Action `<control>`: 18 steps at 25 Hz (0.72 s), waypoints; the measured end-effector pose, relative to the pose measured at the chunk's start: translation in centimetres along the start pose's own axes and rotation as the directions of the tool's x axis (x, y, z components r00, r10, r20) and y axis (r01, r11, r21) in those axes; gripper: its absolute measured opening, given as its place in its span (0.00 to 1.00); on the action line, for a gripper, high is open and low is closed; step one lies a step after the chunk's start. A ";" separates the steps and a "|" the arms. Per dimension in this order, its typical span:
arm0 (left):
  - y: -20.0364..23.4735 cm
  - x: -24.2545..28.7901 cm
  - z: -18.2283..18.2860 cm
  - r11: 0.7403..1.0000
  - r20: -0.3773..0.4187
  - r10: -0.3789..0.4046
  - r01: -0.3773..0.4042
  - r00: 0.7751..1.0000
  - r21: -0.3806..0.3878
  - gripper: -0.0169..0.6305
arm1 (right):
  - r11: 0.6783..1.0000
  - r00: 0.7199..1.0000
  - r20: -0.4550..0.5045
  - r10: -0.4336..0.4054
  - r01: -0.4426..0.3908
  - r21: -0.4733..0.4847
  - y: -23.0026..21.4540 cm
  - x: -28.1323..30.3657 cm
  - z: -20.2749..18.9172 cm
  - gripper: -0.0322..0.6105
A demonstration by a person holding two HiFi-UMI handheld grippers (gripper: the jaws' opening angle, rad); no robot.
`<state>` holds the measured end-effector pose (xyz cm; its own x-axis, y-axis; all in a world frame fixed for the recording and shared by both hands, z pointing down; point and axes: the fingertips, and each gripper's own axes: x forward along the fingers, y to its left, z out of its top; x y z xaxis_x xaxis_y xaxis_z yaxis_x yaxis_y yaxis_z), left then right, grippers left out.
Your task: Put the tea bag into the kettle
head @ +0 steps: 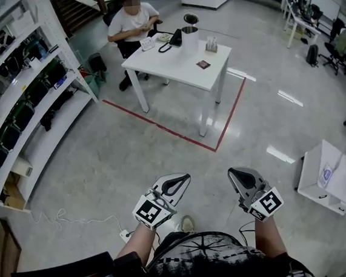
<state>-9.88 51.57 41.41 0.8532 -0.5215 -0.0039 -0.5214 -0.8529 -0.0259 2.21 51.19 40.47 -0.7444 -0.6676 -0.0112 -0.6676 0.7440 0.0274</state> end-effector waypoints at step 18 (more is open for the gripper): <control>10.4 -1.6 0.4 0.999 0.063 0.008 -0.006 0.998 -0.035 0.05 | 0.999 1.000 -0.022 -0.019 0.018 -0.044 -1.8 10.6 0.5 0.07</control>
<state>-16.66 43.52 40.76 0.8480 -0.5257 -0.0667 -0.5263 -0.8502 0.0095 -4.52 42.79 39.80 -0.7311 -0.6821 0.0107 -0.6799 0.7298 0.0710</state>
